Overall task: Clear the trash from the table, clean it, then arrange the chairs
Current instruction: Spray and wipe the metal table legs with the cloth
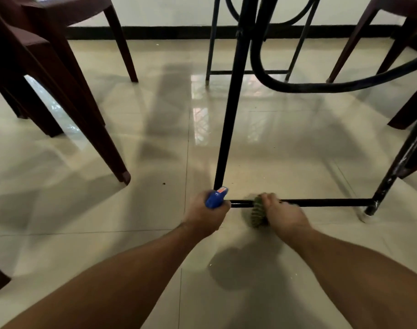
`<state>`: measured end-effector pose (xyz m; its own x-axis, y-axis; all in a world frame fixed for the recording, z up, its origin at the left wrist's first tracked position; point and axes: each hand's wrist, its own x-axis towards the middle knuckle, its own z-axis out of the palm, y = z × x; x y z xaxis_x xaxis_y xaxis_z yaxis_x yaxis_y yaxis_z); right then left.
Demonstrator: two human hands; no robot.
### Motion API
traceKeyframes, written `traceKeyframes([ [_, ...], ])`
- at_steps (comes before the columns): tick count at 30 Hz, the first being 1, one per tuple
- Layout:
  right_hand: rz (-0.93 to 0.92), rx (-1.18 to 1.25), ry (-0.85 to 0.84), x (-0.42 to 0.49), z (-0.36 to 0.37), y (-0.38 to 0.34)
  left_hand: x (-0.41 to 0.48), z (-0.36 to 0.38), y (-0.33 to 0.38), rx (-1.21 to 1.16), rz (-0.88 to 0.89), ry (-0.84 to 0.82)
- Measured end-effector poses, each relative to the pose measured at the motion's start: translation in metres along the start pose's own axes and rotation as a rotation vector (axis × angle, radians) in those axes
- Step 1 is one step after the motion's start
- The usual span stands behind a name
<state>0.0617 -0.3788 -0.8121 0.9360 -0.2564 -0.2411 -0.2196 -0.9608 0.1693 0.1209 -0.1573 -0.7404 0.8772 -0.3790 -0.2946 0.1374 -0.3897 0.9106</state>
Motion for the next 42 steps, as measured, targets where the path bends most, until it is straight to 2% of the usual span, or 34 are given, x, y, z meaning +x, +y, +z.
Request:
traceKeyframes([
  [2, 0.188, -0.035, 0.019, -0.015, 0.003, 0.052, 0.001, 0.013, 0.007, 0.007, 0.026, -0.021],
  [4, 0.361, 0.097, -0.001, -0.039, 0.005, 0.109, 0.000, 0.030, 0.010, 0.022, 0.054, -0.034],
  [5, 0.412, 0.273, -0.017, -0.048, 0.010, 0.141, -0.002, 0.037, 0.011, 0.022, 0.048, -0.044],
  [8, 0.501, 1.184, -0.044, -0.090, -0.001, 0.204, -0.007, 0.068, 0.013, 0.049, 0.038, -0.091],
  [9, 0.553, 1.354, -0.048, -0.104, -0.003, 0.219, -0.009, 0.079, 0.016, 0.073, 0.030, -0.108],
  [12, 0.681, 1.455, -0.043, -0.128, 0.006, 0.245, -0.008, 0.111, 0.026, 0.129, 0.032, -0.130],
  [15, 0.933, 1.603, -0.077, -0.141, 0.020, 0.269, -0.006, 0.147, 0.043, 0.161, 0.062, -0.168],
  [17, 1.019, 1.580, -0.049, -0.140, 0.028, 0.283, -0.003, 0.176, 0.054, 0.143, 0.068, -0.195],
  [19, 1.010, 1.543, 0.014, -0.137, 0.032, 0.292, 0.003, 0.209, 0.064, 0.118, 0.087, -0.231],
  [24, 0.799, 1.454, 0.148, -0.103, 0.031, 0.279, 0.014, 0.266, 0.083, 0.043, 0.095, -0.270],
  [26, 0.694, 1.433, 0.284, -0.073, 0.031, 0.264, 0.017, 0.282, 0.090, 0.016, 0.110, -0.264],
  [28, 0.613, 1.373, 0.343, -0.044, 0.036, 0.253, 0.021, 0.296, 0.092, -0.024, 0.106, -0.252],
  [30, 0.621, 1.318, 0.285, -0.022, 0.057, 0.260, 0.025, 0.309, 0.092, -0.053, 0.068, -0.212],
  [33, 0.628, 1.209, 0.012, -0.021, 0.059, 0.276, 0.026, 0.323, 0.094, -0.066, 0.031, -0.194],
  [36, 0.509, 1.171, -0.213, -0.021, 0.060, 0.302, 0.017, 0.330, 0.106, -0.065, 0.002, -0.179],
  [38, 0.434, 1.034, -0.330, -0.027, 0.066, 0.310, 0.011, 0.332, 0.112, -0.046, 0.025, -0.189],
  [40, 0.409, 0.956, -0.284, -0.031, 0.060, 0.308, 0.008, 0.334, 0.121, -0.029, 0.071, -0.191],
  [42, 0.399, 1.130, -0.070, -0.027, 0.051, 0.304, 0.013, 0.335, 0.126, -0.045, 0.094, -0.194],
])
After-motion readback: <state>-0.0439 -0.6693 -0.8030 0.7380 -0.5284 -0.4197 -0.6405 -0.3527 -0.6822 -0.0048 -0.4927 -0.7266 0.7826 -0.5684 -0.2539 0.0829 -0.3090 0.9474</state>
